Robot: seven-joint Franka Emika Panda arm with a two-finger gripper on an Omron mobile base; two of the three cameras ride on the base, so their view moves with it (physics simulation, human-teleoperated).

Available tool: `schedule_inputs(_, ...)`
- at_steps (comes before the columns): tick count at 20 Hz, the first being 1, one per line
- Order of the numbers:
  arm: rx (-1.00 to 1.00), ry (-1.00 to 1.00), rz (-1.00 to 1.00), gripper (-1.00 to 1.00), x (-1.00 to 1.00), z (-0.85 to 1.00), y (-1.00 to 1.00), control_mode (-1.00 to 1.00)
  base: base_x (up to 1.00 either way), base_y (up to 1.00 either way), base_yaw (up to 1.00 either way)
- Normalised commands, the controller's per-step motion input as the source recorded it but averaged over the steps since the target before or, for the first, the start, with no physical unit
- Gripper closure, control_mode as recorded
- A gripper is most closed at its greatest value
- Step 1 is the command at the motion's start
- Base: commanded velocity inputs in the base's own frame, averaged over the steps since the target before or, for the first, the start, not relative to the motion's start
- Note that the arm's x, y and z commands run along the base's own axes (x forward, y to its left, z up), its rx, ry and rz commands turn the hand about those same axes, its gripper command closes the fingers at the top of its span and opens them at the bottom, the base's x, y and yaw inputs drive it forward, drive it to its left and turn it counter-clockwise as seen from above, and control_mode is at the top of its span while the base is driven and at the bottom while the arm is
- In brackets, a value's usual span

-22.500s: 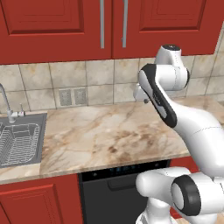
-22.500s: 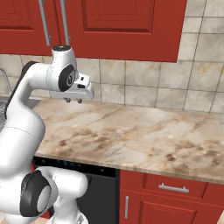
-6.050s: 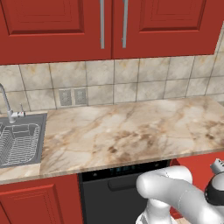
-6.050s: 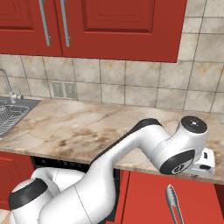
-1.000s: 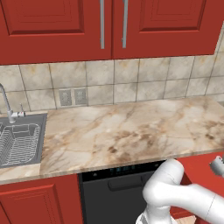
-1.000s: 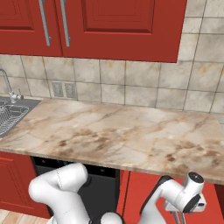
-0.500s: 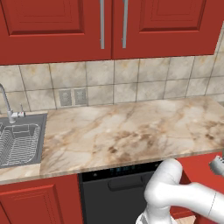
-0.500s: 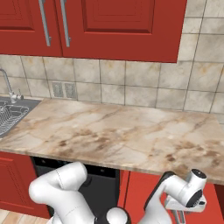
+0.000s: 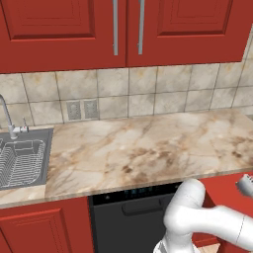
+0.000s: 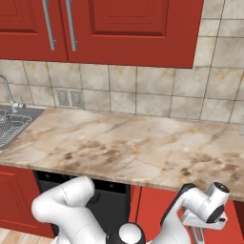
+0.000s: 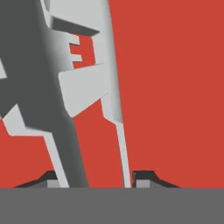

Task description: Take the tongs from the drawer on the right and place them on the dining counter next to the tray containing the hot dog.

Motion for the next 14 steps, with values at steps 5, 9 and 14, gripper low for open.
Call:
schedule_inputs(5, 0.0, -0.08, 0.08, 1.0, -0.94, 0.0, 0.01, -1.0, 0.0, 0.0, 0.0)
schedule_inputs(9, 0.01, -0.18, 0.09, 1.0, -0.65, 0.62, 0.21, -1.0, 0.0, 0.0, 0.0)
schedule_inputs(14, 0.04, -0.31, 0.12, 1.0, -0.12, 1.0, 0.62, -1.0, 0.0, 0.0, 0.0)
